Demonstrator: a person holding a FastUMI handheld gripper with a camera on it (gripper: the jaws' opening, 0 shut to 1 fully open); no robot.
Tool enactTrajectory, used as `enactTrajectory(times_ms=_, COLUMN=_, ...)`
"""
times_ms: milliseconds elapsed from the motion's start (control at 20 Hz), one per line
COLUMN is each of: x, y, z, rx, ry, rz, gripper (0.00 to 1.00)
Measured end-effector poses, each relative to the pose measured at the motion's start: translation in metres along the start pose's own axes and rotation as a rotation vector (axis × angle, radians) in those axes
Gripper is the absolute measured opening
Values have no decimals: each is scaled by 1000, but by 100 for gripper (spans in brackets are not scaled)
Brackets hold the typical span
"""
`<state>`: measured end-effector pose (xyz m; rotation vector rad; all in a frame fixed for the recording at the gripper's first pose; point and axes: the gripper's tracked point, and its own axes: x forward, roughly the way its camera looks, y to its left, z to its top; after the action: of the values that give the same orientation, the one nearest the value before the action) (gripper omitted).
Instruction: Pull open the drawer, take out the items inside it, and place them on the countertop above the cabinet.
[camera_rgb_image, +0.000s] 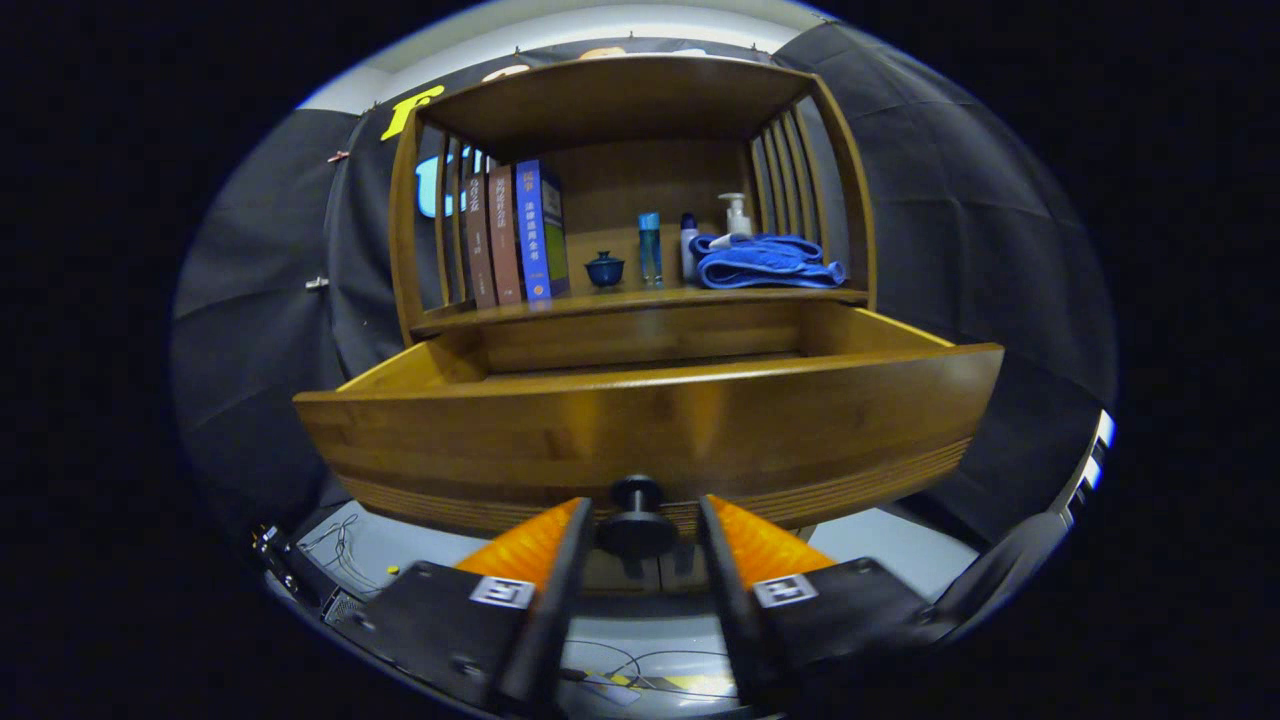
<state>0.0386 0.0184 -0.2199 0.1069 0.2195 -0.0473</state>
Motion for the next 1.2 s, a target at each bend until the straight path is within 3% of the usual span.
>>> enactTrajectory(times_ms=100, x=-8, y=-4, z=14, rx=13, ry=-8, rz=-3, gripper=100)
enactTrajectory(times_ms=450, x=-32, y=-27, z=59, rx=80, ry=26, rz=-52, gripper=99)
enactTrajectory(times_ms=700, x=-35, y=-21, z=100, rx=-106, ry=91, rz=-70, gripper=99)
enactTrajectory(times_ms=900, x=-7, y=4, z=137, rx=-158, ry=94, rz=-47, gripper=100)
enactTrajectory(times_ms=1200, x=54, y=22, z=147, rx=-123, ry=242, rz=-66, gripper=100)
